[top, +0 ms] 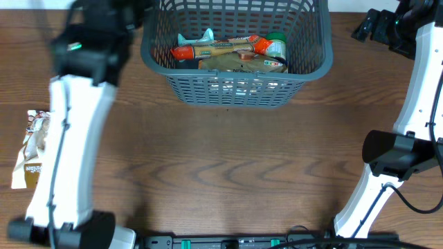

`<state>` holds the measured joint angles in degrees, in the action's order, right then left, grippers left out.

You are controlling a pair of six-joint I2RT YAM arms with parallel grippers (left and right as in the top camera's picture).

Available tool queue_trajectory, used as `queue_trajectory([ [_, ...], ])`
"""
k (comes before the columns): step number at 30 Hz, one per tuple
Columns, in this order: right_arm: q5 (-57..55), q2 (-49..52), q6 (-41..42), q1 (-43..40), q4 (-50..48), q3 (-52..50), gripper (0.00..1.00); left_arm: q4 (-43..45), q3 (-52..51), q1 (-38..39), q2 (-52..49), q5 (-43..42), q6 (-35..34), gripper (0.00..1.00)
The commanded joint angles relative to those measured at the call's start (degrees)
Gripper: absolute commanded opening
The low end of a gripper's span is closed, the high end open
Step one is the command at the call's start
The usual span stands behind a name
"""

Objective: Pack container
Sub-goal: 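Open the left gripper and withdraw it from the basket, then move the left gripper to the clear mushroom bag and grasp it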

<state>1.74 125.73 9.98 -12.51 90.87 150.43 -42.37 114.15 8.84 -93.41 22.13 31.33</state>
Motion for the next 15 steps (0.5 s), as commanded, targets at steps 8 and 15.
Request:
queue_trajectory([
  [8, 0.26, 0.0, -0.85, 0.61, -0.02, -0.13, 0.99, -37.73, -0.63, -29.31, 9.94, -3.74, -37.13, 0.98],
  [15, 0.24, 0.0, -0.87, 0.61, -0.02, -0.13, 0.99, -30.88, -12.41, -44.5, 9.9, -22.64, -19.67, 0.98],
])
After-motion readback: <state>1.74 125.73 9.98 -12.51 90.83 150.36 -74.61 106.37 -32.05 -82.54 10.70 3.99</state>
